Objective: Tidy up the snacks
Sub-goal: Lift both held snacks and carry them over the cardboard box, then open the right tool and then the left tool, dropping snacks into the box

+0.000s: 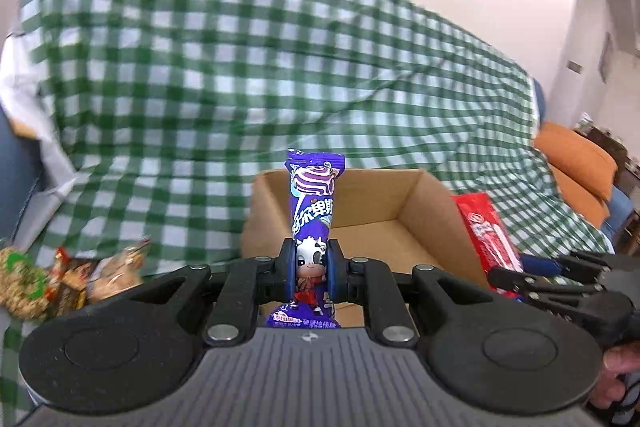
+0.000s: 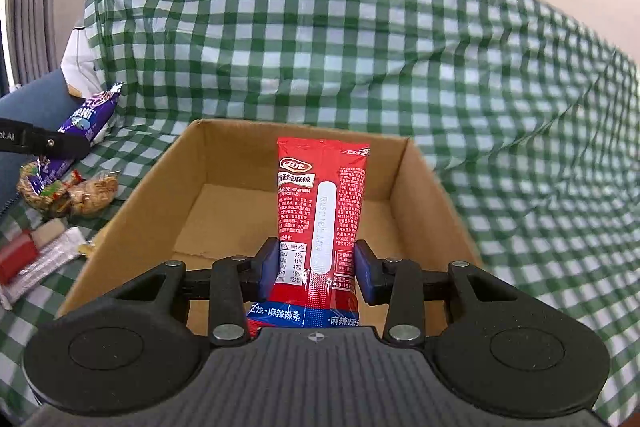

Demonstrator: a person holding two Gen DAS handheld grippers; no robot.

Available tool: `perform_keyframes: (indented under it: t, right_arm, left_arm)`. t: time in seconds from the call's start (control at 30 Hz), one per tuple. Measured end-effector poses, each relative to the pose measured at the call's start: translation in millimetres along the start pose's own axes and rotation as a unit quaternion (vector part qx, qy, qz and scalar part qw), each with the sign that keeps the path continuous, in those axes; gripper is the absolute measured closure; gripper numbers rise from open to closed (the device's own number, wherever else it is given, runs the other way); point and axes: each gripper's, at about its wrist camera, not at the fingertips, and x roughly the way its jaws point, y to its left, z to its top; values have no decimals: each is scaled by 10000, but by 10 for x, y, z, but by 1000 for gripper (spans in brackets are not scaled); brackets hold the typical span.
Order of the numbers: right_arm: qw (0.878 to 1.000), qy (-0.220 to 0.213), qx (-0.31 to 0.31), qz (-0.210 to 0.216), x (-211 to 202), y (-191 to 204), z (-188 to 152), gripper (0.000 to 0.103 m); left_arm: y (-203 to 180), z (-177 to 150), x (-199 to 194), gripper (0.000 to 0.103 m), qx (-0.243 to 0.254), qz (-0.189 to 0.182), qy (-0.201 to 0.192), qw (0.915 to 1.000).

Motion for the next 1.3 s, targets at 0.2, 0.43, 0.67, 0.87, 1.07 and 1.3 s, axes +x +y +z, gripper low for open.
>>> perform_keyframes:
  t: [0.2,0.43,0.67,0.87,1.07,1.3]
  right_arm:
    - [9991,106,382,-169,39,-289,-19,61]
    - [9978,85,579,-323,78,-400,4,61]
    - [9976,103,593,-351,78,-407,-12,61]
    - [9974,163,610,-359,111,-419,22,52]
    - [9971,225,548,-468,129,-429,32,47]
    - [9922,485,790,-834,198,-549,14,44]
  left_arm:
    - [-366,-96,-14,87,412,-331,-205,9984]
    - [-636,-231,30,87,781,-584,-125,9952]
    - [-615,-243,47,87,699,-738,-48,9948]
    - [-571,-246,83,60,554,-922,184,9940]
    - [-456,-208,95,59,389,-357,146,9985]
    - [-204,-141,237,57,-132,228,467,9986]
